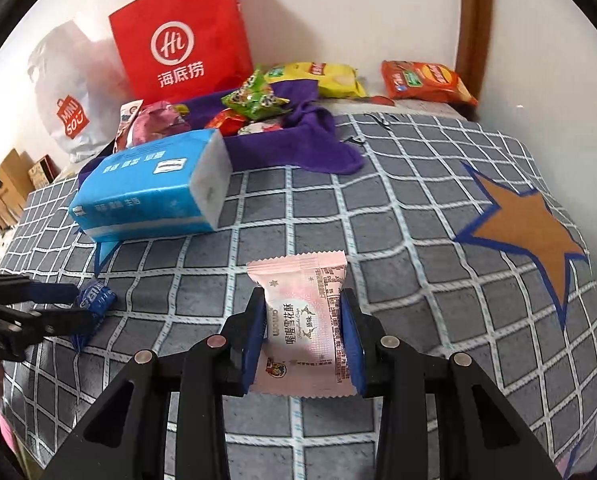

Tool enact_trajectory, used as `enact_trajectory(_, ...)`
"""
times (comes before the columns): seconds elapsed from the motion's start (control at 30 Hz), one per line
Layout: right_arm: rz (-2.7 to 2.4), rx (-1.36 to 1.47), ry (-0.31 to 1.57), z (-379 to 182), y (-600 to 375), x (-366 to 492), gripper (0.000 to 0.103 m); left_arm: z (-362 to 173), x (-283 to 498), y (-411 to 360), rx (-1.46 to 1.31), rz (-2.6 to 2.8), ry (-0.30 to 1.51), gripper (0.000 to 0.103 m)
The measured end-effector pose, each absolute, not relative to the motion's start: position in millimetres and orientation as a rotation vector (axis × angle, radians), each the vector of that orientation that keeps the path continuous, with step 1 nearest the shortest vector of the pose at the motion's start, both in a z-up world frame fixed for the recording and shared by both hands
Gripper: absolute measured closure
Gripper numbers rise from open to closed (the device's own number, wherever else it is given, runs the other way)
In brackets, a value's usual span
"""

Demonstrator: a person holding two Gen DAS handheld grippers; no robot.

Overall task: Organize snacks
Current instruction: 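Grasp the blue biscuit packet with the left tool while the right tool holds the pink packet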

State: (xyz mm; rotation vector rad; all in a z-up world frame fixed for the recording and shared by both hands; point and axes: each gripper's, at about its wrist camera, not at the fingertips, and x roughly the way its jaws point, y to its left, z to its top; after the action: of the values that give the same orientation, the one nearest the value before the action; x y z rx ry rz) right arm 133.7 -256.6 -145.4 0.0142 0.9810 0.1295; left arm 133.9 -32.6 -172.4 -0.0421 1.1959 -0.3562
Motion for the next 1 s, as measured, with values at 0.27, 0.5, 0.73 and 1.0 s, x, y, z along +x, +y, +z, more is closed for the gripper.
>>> enact_trajectory(0.27, 0.130, 0.018, 0.988, -146.0, -255.9, 128.5, 0.067, -171.9, 127.1, -38.6, 0.094, -0.319, 1.131, 0.062)
enact_trajectory(0.5, 0.162, 0.031, 0.991, -140.1, -240.3, 132.1, 0.067, -160.4, 116.6, -8.5, 0.055, -0.324, 1.087, 0.065)
enact_trajectory(0.73, 0.194, 0.081, 0.965, -117.6, -225.3, 146.0, 0.067, -148.4, 117.3, 38.4, 0.007, -0.282, 1.042, 0.065)
enact_trajectory(1.0, 0.219, 0.127, 0.898, -89.2, -204.4, 166.7, 0.067, -129.2, 126.9, 70.4, 0.000, -0.249, 1.006, 0.065)
